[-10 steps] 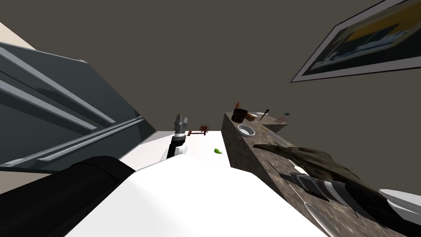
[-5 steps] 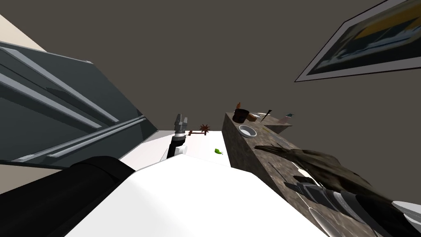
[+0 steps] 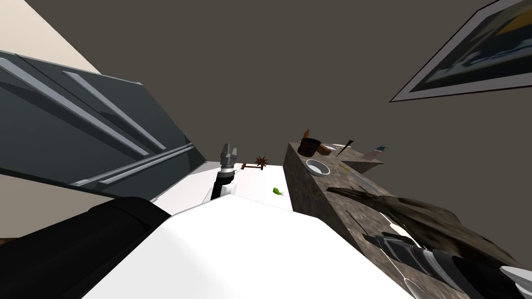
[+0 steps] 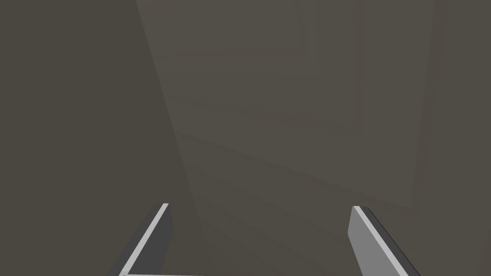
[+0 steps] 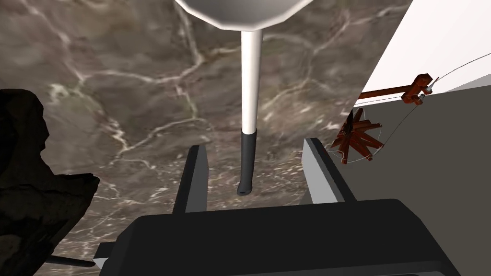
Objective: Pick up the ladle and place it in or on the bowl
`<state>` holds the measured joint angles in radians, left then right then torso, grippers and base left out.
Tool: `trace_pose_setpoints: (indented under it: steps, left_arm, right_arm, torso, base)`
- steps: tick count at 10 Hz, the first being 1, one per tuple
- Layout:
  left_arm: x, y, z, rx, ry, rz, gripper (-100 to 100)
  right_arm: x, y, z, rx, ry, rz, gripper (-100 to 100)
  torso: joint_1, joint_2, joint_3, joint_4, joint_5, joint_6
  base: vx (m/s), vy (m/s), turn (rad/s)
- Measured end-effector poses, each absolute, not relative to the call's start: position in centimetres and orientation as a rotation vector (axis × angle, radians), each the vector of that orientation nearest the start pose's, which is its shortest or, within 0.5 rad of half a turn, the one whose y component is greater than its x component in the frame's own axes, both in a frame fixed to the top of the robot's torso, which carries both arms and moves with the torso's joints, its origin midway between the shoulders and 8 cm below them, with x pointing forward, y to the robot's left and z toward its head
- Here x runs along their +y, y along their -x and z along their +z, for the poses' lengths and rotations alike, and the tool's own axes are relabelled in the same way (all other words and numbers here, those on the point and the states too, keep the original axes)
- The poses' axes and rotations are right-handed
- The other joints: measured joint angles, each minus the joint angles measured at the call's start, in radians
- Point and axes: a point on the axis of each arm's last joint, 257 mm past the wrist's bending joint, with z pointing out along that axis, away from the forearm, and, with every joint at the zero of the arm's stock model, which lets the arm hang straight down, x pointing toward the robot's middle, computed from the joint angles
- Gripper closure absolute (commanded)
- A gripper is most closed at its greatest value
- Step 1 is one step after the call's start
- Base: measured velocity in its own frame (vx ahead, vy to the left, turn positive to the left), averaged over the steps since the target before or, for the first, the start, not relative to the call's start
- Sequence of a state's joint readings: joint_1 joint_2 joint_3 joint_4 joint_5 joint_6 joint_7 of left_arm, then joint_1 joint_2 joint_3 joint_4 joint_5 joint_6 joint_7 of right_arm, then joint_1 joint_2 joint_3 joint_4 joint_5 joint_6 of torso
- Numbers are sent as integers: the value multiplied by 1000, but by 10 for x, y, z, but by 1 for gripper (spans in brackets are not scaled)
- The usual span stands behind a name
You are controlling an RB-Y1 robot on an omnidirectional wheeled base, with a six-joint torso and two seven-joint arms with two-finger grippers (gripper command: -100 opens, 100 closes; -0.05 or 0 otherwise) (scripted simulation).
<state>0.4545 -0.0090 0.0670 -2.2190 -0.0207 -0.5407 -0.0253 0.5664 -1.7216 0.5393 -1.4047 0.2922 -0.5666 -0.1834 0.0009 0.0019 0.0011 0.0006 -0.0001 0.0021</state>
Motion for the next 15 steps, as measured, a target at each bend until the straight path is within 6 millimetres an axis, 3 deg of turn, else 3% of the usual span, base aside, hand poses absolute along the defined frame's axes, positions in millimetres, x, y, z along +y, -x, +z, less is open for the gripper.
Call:
trace_pose_setpoints:
  steps: [3,4,5,8,9,10,14,15]
  left_arm:
    - [297,-348,21,603,618,-1219,0]
    - [297,-348,21,603,618,-1219,0]
    - [297,-348,21,603,618,-1219,0]
    - [297,-348,21,603,618,-1219,0]
    - [297,-348,21,603,618,-1219,0]
    - [297,-348,21,603,618,-1219,0]
    - [297,-348,21,603,618,-1219,0]
    - [297,-348,21,603,618,-1219,0]
  right_arm:
    - [-576,-172,-338,2794,152,220,100]
    - [-576,-172,-338,2794,152,220,0]
    - [-576,-172,-338,2794,152,220,100]
    - [-573,-182,-322,2792,216,229,100]
    - [-572,-182,-322,2793,220,231,0]
    - [-572,-182,-322,2793,220,231,100]
    - [-585,-233,-284,2726,286,163,100]
    - [-584,-237,-279,2722,282,163,100]
  torso:
    - [0,-1,0,0,0,0]
    - [0,-1,0,0,0,-1]
    - [0,-1,0,0,0,-1]
    - [1,-1,-1,0,0,0]
    - [1,-1,-1,0,0,-1]
    - [0,-1,-1,0,0,-1]
    - [4,-6,-3,-1,1,-2]
    - [4,-5,-3,-1,1,-2]
  base:
    - [0,0,0]
    - [0,0,0]
    - [16,-1,-165]
    - [25,2,-166]
    - [0,0,0]
    - [8,29,-11]
    - [44,36,9]
    - [64,19,-5]
